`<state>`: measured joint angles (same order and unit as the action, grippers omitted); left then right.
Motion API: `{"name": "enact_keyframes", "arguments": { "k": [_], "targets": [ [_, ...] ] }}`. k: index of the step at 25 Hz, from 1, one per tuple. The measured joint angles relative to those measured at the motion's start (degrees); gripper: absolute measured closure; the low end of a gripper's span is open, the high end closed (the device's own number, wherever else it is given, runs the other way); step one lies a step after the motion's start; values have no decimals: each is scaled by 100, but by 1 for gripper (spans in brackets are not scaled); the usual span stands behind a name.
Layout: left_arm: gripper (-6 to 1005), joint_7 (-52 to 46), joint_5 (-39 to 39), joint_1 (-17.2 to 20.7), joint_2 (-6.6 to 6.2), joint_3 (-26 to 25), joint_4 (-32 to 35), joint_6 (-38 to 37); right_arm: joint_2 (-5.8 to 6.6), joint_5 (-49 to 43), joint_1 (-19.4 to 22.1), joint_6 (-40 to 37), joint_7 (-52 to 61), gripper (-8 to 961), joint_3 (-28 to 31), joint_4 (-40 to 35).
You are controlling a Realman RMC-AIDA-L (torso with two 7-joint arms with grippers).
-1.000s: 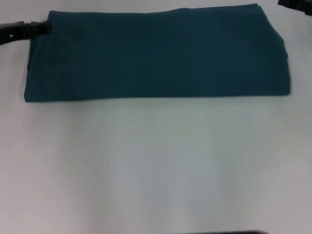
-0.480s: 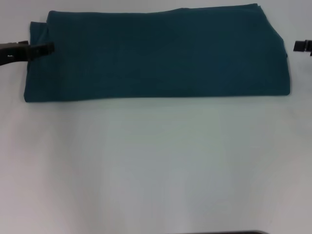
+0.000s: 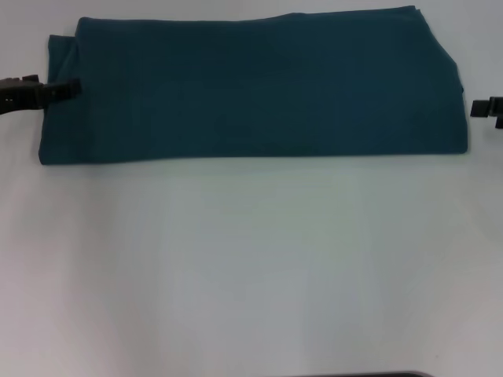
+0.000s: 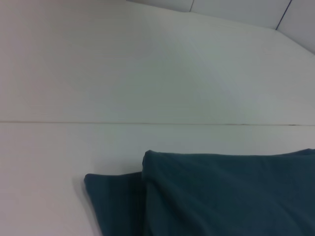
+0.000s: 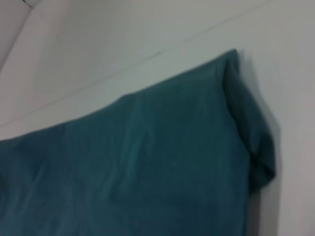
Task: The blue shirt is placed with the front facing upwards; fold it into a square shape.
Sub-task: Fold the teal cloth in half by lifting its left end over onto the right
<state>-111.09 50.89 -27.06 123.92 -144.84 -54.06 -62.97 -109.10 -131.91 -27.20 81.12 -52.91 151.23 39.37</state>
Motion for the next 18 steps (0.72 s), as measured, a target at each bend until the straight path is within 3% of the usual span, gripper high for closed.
{"name": "enact_keyframes", "arguments": {
  "k": [12, 18],
  "targets": [
    [176, 35, 0, 12, -6, -2, -11, 70, -212, -37, -153, -509, -68, 130, -6, -444],
    [175, 35, 0, 3, -15, 0, -19, 124, -260, -38, -244, -700, -108, 132, -11, -579]
  ]
}}
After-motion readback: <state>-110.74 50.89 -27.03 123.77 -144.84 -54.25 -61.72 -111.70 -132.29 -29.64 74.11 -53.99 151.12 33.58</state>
